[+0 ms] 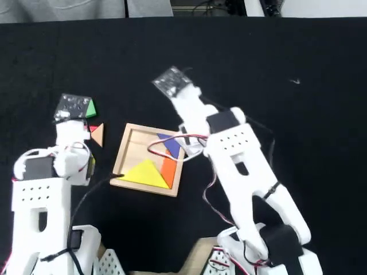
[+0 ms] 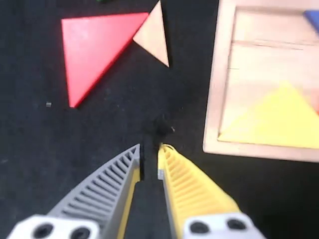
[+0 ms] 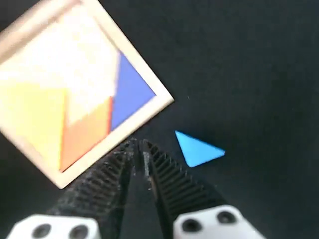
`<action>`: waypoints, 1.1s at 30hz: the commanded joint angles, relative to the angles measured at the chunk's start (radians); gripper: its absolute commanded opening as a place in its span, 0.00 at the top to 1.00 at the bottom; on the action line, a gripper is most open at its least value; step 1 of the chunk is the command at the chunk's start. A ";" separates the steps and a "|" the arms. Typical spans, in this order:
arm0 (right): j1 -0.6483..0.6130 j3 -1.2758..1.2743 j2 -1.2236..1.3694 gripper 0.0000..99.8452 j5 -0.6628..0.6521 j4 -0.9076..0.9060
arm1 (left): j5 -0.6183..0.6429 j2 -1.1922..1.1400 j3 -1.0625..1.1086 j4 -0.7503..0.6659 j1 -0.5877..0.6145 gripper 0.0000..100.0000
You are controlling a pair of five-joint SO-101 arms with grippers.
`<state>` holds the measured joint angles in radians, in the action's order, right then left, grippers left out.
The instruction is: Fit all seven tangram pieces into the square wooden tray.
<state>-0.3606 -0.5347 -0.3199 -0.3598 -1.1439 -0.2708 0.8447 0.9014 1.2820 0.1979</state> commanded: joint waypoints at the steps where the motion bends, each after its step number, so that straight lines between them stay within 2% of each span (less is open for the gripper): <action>1: 0.080 -0.122 -0.042 0.99 0.110 0.146 | -0.025 0.009 -0.282 0.210 -0.015 0.86; 4: 0.109 -0.174 -0.016 0.99 0.152 0.215 | -0.020 0.009 -0.320 0.235 -0.001 0.74; 9: 0.140 -0.259 0.019 0.99 0.155 0.342 | -0.091 -0.086 -0.323 0.124 0.119 0.74; 14: 0.150 -0.300 0.022 0.99 0.152 0.414 | -0.187 -0.420 -0.395 -0.005 0.229 0.74; 17: 0.149 -0.302 0.022 0.99 0.150 0.420 | -0.247 -0.588 -0.463 -0.037 0.252 0.76; 19: 0.150 -0.298 0.022 0.99 0.150 0.420 | -0.227 -0.641 -0.481 -0.034 0.237 0.77; 21: 0.150 -0.298 0.022 0.99 0.150 0.423 | -0.127 -0.652 -0.493 -0.046 0.214 0.78; 25: 0.150 -0.306 0.024 0.99 0.150 0.466 | 0.356 -0.657 -0.536 -0.089 0.197 0.78; 27: 0.150 -0.306 0.024 0.99 0.150 0.470 | 0.528 -0.660 -0.549 -0.135 0.145 0.78; 31: 0.147 -0.315 0.024 0.99 0.150 0.471 | 0.664 -0.664 -0.490 -0.301 0.022 0.78; 33: 0.150 -0.317 0.024 0.99 0.150 0.468 | 0.692 -0.664 -0.426 -0.394 -0.008 0.83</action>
<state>-0.2194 -0.8554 -0.2954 -0.2125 -0.6882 0.3276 0.1772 0.4196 1.0503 0.2762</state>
